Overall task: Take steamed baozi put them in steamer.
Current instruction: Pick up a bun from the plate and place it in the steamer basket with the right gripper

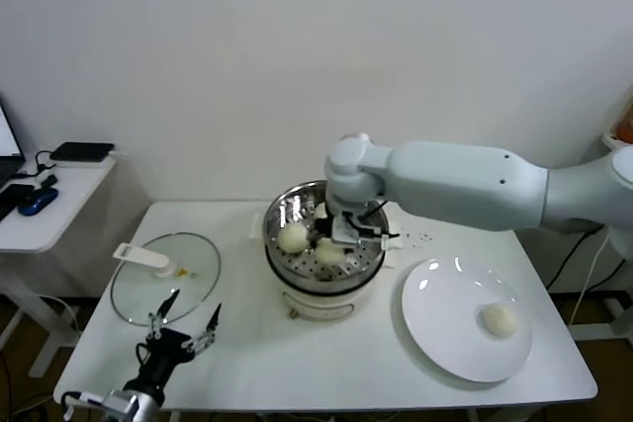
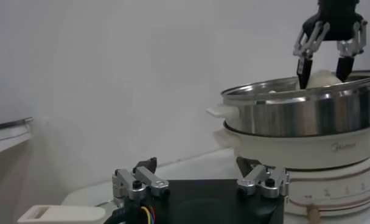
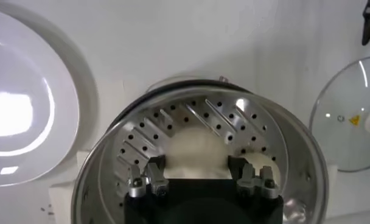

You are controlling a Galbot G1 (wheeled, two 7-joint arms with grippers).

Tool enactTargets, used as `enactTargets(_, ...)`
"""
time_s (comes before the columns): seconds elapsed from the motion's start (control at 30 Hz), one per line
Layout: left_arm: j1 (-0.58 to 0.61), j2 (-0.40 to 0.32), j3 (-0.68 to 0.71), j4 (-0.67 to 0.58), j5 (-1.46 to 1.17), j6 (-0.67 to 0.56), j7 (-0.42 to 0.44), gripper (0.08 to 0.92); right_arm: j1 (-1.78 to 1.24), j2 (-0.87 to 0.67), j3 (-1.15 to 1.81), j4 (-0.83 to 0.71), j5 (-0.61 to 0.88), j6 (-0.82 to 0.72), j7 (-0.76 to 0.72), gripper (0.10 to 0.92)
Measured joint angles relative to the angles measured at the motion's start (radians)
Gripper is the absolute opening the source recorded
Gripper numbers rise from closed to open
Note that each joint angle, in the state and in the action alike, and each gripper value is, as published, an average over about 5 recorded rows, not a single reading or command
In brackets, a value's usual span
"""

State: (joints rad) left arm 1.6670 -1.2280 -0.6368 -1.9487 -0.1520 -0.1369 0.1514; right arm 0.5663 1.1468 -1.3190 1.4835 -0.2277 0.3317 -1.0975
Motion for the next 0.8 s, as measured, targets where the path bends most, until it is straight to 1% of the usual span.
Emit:
enactTargets(0.5, -0.005, -0.005, 0.003, 0.001, 0.0, 0.005, -0.001, 0.823, -0.044, 0.017, 0.012, -0.006, -0.022, 0.012, 0.003, 0.682)
enactTargets(0.8, -0.002, -0.006, 0.003, 0.002, 0.001, 0.005, -0.001, 0.823, -0.056, 0.017, 0.012, -0.008, -0.023, 0.021, 0.006, 0.724)
